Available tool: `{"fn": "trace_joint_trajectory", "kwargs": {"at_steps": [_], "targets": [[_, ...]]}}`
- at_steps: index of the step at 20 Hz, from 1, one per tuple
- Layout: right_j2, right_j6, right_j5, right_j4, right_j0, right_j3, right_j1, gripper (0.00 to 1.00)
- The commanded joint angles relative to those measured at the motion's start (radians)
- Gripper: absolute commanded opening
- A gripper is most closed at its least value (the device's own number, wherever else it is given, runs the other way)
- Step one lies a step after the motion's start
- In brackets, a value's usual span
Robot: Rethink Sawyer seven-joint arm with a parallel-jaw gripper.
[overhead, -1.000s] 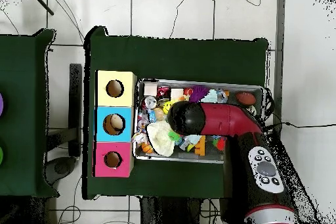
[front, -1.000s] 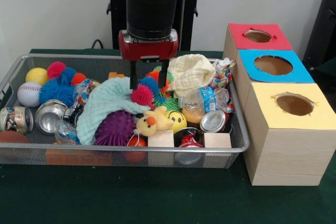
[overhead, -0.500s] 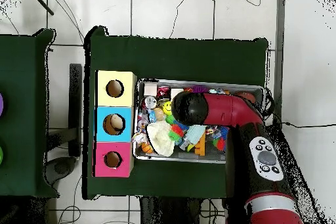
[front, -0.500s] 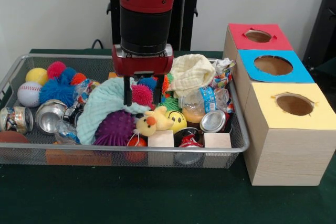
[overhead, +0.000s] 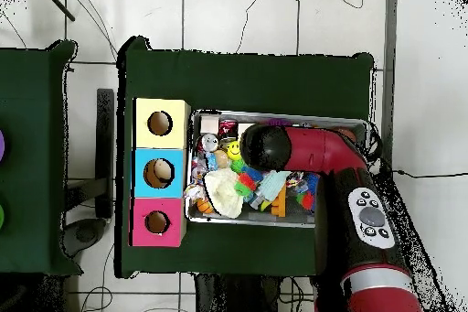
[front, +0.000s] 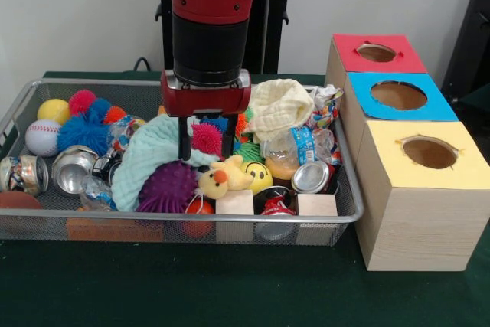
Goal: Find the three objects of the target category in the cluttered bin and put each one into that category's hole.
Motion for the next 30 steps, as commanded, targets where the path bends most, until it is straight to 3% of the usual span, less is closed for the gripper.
{"fn": "trace_joint_trajectory", "kwargs": {"at_steps": [1,30], "targets": [[0.052,0.094,0.027,0.028,0.005,-0.02,0.047,1.0],[0.08,0.105,-0.019,0.057,0.019,-0.052,0.111,1.0]]}}
